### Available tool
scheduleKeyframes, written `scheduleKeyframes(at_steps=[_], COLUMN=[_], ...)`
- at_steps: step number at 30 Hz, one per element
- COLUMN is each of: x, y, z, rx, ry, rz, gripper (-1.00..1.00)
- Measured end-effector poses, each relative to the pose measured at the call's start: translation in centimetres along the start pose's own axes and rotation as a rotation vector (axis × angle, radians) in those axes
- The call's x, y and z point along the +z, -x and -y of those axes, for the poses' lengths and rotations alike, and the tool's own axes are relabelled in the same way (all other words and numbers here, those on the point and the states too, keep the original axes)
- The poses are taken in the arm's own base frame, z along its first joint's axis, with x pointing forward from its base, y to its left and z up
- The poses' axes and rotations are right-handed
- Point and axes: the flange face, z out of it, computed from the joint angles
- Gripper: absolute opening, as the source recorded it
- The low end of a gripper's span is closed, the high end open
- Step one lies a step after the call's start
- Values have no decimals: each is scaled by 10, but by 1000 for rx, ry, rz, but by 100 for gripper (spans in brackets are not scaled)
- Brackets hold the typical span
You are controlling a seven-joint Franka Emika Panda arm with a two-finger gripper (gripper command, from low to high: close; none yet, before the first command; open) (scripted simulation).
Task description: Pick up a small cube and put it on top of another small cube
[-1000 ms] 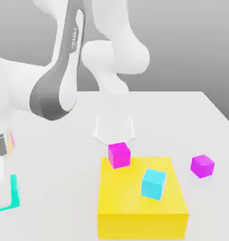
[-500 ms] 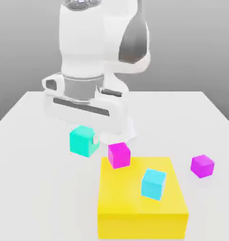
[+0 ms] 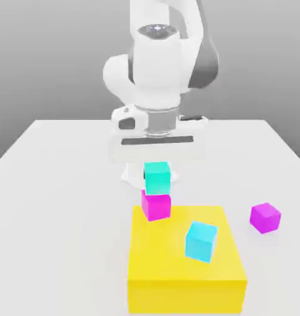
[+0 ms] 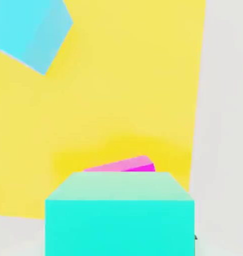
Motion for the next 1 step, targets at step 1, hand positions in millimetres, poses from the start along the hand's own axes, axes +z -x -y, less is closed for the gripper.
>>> scheduleKeyframes(at_steps=[1], x=[0], y=[0], z=[0], rx=[0], ry=[0], rz=[0], gripper=[100])
